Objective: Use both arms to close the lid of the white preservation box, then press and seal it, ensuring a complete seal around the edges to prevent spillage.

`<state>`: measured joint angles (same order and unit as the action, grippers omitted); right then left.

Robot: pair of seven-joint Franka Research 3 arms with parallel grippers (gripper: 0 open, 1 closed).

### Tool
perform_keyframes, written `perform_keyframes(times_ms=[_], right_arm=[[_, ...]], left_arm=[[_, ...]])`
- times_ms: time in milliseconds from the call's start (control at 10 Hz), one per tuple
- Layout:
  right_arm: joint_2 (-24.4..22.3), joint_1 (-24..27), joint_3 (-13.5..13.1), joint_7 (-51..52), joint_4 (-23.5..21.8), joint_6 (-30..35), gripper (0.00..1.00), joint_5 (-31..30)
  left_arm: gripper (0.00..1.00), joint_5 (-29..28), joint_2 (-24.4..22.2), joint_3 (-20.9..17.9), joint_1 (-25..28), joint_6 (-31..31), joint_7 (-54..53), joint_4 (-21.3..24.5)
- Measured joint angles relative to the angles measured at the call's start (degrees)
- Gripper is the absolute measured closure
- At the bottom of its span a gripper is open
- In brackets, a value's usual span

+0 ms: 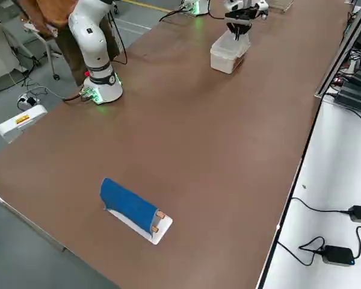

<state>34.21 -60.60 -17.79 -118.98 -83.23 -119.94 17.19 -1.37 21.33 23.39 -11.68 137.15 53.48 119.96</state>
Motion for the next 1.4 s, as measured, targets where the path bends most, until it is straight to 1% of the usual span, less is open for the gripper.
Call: perform_keyframes(times_ms=[200, 400, 500, 600, 700, 900, 1100, 1200, 1300, 1400], right_arm=[[-3.7, 0.0, -0.2, 0.8, 0.2, 3.7, 0.91, 0.0], [-6.9, 1.4, -1.7, 7.3, 0.1, 10.0, 0.91, 0.0], [-8.3, 3.8, -2.3, 13.5, -0.4, 14.1, 0.91, 0.0], [-9.3, 7.1, -2.5, 20.5, -1.9, 16.5, 0.91, 0.5], [-10.1, 10.3, -2.6, 26.8, -4.9, 17.1, 0.9, 3.0], [-10.7, 15.6, -2.7, 39.8, -12.8, 16.7, 0.9, 11.9], [-10.7, 19.7, -2.7, 52.5, -20.6, 15.7, 0.9, 23.9], [-10.7, 21.1, -2.7, 56.6, -24.2, 14.4, 0.9, 28.5], [-10.8, 21.4, -2.7, 59.3, -27.3, 12.5, 0.9, 32.7], [-10.8, 21.3, -2.4, 61.8, -29.8, 11.1, 0.9, 36.3]], left_arm=[[0.99, -1.2, -0.6, 0.1, 2.2, -2.8, 0.0, -1.8], [0.99, -1.2, -3.4, 0.2, 3.0, -7.1, 2.4, -5.3], [0.99, -1.2, -4.8, 0.3, 2.8, -9.6, 4.7, -7.8], [0.99, -1.2, -5.5, 0.9, 2.4, -11.4, 6.9, -10.4], [0.99, -1.0, -5.5, 2.2, 2.0, -12.0, 9.0, -12.1], [0.99, -1.0, -3.5, 5.0, 0.1, -12.1, 13.3, -14.9], [0.99, -0.9, 1.2, 5.4, -4.1, -12.1, 16.8, -20.1], [0.99, -0.9, 4.3, 5.4, -6.1, -12.0, 18.5, -23.2], [0.99, -1.0, 7.1, 5.3, -8.1, -12.0, 20.1, -25.7], [0.99, -1.0, 9.1, 5.2, -10.0, -11.7, 21.4, -27.0]])
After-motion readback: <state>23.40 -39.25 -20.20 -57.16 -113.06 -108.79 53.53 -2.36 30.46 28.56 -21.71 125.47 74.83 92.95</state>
